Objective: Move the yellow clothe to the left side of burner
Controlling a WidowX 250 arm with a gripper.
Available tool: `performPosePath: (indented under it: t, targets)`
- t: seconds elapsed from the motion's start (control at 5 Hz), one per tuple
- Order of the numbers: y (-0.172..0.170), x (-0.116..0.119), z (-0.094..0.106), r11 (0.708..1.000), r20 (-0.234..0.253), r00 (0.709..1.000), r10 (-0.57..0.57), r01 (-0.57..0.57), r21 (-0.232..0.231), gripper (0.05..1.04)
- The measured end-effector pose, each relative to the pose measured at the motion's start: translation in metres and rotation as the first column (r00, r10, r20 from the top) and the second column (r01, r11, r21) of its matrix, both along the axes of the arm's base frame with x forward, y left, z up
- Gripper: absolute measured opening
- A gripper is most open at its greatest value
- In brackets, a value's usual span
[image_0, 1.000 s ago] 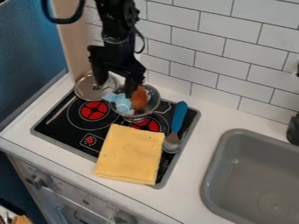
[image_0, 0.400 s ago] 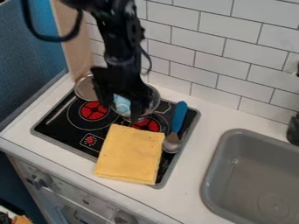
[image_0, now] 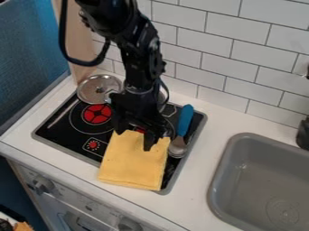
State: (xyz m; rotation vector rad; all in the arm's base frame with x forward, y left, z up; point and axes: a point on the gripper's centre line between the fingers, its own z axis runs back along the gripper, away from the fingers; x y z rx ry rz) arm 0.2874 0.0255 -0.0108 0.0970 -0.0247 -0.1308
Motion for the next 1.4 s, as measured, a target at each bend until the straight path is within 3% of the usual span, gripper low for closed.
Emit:
performPosePath:
  t: [0.2,0.4,0.6,1.0,1.4]
  targets:
    - [0.001,-0.007,-0.025,1.000,-0.060,0.998,-0.012,0.013,0.006,1.001]
    - [0.002,-0.007,-0.040,0.999,-0.086,0.996,-0.031,0.031,0.007,1.001]
    - [0.012,-0.004,-0.043,0.997,-0.071,0.997,0.001,-0.006,-0.075,1.001]
    - [0.034,0.012,-0.042,0.997,-0.050,0.996,0.069,-0.070,-0.035,1.001]
    - [0.080,0.022,-0.039,0.981,-0.017,0.981,0.191,-0.190,0.029,1.001]
